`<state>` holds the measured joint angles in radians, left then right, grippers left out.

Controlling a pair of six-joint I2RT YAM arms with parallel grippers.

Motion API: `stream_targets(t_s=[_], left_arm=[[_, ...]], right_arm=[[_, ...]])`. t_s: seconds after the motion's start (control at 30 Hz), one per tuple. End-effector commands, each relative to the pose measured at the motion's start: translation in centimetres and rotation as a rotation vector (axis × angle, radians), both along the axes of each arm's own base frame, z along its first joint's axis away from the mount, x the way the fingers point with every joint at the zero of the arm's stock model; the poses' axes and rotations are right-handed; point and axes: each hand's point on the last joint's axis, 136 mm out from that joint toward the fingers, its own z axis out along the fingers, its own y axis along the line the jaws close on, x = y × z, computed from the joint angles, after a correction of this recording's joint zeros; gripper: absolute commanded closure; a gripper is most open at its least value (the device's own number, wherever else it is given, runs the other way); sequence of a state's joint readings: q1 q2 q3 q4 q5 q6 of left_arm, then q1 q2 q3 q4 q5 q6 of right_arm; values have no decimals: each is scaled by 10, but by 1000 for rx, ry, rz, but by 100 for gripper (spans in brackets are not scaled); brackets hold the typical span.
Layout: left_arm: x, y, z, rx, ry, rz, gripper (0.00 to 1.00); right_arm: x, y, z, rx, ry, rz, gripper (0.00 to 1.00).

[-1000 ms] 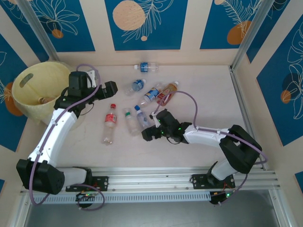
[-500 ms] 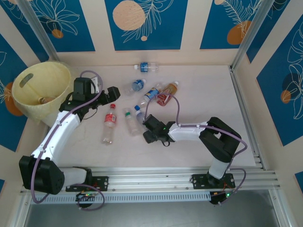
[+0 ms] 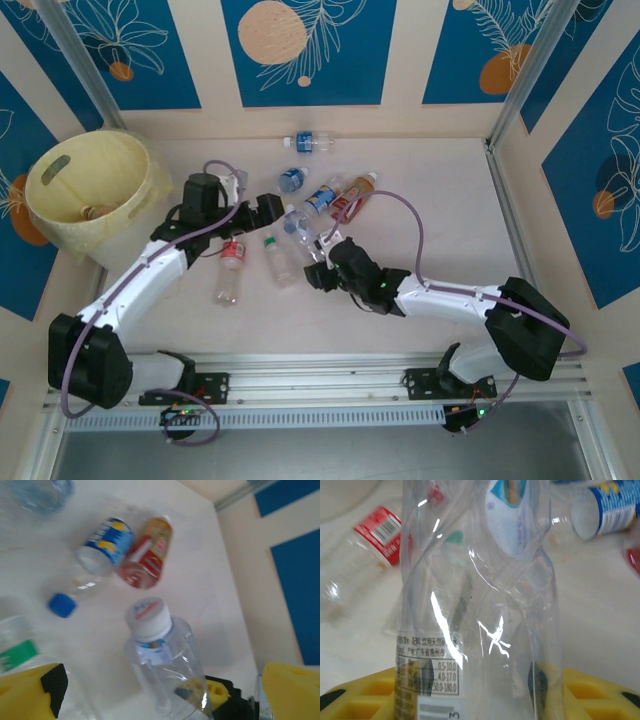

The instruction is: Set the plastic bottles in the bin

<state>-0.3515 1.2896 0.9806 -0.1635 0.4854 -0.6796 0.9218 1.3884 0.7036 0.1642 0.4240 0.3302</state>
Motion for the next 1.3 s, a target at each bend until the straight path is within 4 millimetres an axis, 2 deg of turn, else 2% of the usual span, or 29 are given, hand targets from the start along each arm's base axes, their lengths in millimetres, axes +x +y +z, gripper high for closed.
stream_targets(t_s=[0.0,0.13,0.37,0.5,0.57,0.73,0.97,1.07,1.2,1.27], left_arm=[[-10,-34,5,-131,9,-134,0],[-9,-32,-13,-92,39,-69,0],[-5,-30,-3,-144,-20,-34,0],[-4,-22,1,-144,-51,11,3],[-5,-19,1,-136,-58,28,7],[-7,-16,0,-121,-58,32,30],[-6,-16,5,-102,-80,21,53],[-7,-17,4,-106,-76,15,59],[-6,-16,8,-102,-87,17,60],[-5,-12,10,-85,-100,32,60]], right_arm=[[2,15,24,128,-30,42,51],[2,28,44,223,-59,77,51],[-9,61,64,277,-99,254,50],[-6,73,72,288,-117,279,49],[-5,76,70,287,-111,282,49],[-5,77,72,300,-102,282,47],[-2,77,74,296,-89,287,40],[-5,77,75,298,-91,304,35],[-11,75,76,289,-63,342,12],[-16,70,77,281,-70,360,5]])
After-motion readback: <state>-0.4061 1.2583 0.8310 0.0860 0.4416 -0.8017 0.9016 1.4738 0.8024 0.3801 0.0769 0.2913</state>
